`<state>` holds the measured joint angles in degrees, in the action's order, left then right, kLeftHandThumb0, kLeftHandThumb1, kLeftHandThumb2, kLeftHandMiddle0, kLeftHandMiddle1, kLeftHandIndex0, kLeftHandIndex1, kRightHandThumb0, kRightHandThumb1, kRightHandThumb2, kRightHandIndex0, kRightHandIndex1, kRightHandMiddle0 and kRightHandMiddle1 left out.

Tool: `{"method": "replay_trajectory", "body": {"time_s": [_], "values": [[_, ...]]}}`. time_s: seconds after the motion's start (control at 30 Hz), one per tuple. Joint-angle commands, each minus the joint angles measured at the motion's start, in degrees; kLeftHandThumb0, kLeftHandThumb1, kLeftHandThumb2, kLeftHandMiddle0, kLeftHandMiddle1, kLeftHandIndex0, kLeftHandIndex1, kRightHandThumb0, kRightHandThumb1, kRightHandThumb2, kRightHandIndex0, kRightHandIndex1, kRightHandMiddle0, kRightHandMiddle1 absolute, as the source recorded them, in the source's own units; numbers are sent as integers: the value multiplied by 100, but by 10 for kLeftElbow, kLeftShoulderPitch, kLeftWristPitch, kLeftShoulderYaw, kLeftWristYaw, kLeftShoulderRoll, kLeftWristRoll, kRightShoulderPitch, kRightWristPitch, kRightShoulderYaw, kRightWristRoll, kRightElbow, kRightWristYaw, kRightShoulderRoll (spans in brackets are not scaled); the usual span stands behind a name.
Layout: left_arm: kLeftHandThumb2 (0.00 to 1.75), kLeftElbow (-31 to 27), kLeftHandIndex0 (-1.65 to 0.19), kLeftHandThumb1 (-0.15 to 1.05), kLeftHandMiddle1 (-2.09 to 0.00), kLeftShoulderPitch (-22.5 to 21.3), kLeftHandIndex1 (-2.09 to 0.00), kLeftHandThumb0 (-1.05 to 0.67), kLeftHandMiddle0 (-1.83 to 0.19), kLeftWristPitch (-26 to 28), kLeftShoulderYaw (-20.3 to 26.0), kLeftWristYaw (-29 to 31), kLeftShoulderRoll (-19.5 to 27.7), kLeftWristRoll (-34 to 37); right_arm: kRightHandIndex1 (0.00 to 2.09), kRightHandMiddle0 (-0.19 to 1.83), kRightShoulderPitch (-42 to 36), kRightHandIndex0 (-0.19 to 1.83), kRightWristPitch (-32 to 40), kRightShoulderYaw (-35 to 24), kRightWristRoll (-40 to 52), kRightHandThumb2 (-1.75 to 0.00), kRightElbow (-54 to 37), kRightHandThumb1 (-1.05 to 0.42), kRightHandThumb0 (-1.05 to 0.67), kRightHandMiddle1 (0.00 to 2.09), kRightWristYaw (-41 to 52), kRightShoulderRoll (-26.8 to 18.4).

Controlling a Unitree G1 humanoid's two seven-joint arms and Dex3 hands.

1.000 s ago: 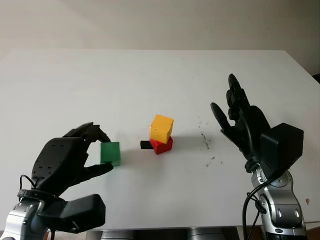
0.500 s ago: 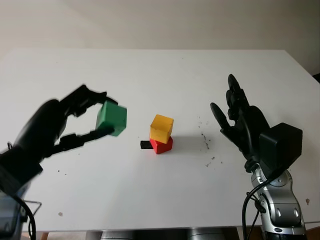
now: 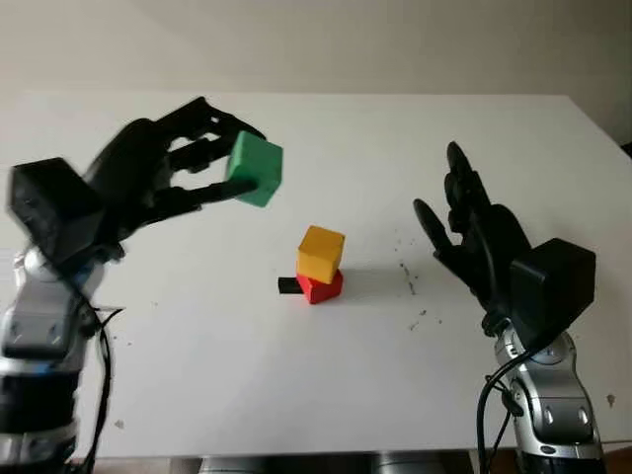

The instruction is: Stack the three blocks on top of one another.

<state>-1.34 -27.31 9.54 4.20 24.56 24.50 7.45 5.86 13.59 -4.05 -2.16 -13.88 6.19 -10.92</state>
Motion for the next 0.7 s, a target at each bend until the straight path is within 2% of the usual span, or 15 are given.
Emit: {"method": "replay_trajectory", "body": {"time_s": [0.0,0.1,0.33,0.67], "values": [[8,21,-35,105,-4,-24,-147,-44,-37,-4,-11,-3,-18,2,5,-2,2,-10,-7,1,-1,-35,-3,-105,-64,5,1,-5],[10,59,-32,105,-2,-33,-150,-44,-34,-33,-28,10,-39,1,5,-2,1,-10,-7,-1,0,-35,-5,-105,-63,5,0,-4],[10,100,-31,105,-2,-32,-154,-45,-30,-44,-60,25,-79,-2,6,-1,2,-9,-8,-4,2,-34,-3,-105,-64,6,1,-4],[11,93,-31,105,-2,-3,-156,-48,-27,-37,-79,43,-92,-1,5,-2,1,-9,-13,-7,4,-33,0,-105,-64,5,2,-6]]}}
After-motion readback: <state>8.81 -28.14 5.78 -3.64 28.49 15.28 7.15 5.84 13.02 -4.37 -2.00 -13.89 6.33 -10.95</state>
